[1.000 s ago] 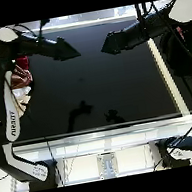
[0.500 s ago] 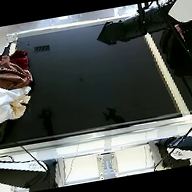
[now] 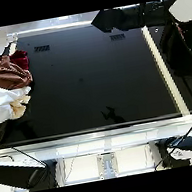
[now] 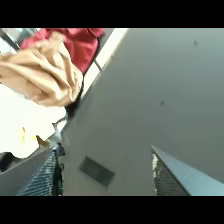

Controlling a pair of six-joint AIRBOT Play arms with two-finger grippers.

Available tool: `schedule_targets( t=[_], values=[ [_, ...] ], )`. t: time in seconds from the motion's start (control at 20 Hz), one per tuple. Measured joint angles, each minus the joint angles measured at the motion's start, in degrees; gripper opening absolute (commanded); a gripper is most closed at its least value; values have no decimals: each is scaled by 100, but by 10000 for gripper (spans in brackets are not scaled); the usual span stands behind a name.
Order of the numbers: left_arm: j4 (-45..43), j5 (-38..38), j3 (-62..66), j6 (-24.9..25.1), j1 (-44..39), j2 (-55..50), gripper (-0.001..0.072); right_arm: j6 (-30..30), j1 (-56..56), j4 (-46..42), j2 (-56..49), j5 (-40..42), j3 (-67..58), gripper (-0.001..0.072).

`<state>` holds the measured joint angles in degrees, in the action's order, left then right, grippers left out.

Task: Fold the shirts.

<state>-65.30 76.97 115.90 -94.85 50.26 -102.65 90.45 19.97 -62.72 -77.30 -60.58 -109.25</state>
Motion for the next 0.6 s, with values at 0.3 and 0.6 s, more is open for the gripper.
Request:
schedule_targets(
  t=[0.3, 0.6],
  values=[
    [341, -264, 0, -81, -256, -776, 320, 17, 0, 79, 0, 332, 0, 673],
    [2197, -544, 0, -63, -372, -1143, 11, 17, 0, 127, 11, 1438, -9, 589]
  ],
)
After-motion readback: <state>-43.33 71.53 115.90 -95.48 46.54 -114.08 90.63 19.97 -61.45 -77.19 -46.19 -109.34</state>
